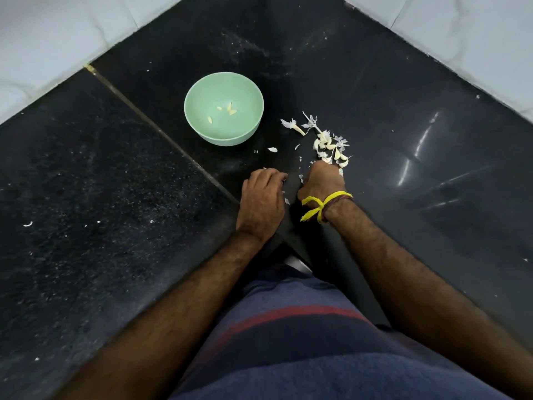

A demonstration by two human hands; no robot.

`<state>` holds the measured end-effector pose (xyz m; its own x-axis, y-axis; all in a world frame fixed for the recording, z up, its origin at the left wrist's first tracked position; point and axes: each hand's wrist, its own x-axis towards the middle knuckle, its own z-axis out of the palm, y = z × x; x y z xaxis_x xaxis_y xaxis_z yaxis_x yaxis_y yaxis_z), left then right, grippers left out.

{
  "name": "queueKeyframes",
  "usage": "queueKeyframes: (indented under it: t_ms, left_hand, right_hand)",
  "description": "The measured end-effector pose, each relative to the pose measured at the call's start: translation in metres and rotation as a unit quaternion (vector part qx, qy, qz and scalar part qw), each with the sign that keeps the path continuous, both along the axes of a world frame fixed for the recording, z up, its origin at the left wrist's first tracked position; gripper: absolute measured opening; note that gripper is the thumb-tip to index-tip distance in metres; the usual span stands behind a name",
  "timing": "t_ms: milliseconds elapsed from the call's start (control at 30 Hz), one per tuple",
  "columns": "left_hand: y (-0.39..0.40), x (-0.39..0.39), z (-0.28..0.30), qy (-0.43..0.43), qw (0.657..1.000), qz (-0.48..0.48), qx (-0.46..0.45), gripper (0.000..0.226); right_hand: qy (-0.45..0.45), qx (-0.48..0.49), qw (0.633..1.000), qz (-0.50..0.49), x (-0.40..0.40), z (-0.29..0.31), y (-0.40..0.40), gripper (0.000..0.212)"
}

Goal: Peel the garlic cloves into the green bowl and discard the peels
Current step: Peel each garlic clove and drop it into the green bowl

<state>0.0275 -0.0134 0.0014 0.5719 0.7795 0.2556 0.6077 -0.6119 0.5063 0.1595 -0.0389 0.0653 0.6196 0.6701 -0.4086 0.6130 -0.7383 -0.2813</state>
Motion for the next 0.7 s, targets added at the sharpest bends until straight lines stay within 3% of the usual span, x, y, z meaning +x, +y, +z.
queueKeyframes:
  t_ms: [233,333,400,467,567,700]
  left_hand:
    - [-0.003,0.001,0.008,-0.02,1.0,-0.007,-0.003,0.043]
    - [-0.006,-0.003,0.003,-0.023,1.0,0.015,0.002,0.038]
    - [-0.008,-0.005,0.0,-0.036,0.999,0.017,0.01,0.034]
    - [-0.009,-0.006,-0.002,-0.051,0.999,0.003,0.014,0.032]
    - [-0.008,-0.009,-0.003,-0.083,0.996,-0.023,-0.004,0.03]
    - [-0.007,-0.01,0.005,-0.134,0.986,-0.085,-0.056,0.021]
  right_hand:
    - [-0.038,0.025,0.998,0.039,-0.014,0.001,-0.008,0.022]
    - [-0.004,0.027,0.999,0.046,-0.003,0.005,-0.007,0.024]
    - [0.034,0.046,0.998,0.038,0.01,0.006,-0.01,0.012]
    - [0.131,0.084,0.988,0.0,0.022,0.005,-0.018,0.015]
    - [0.307,0.129,0.941,-0.069,0.026,0.004,-0.034,0.023]
    - [0.427,0.174,0.88,-0.116,0.019,-0.003,-0.047,0.012]
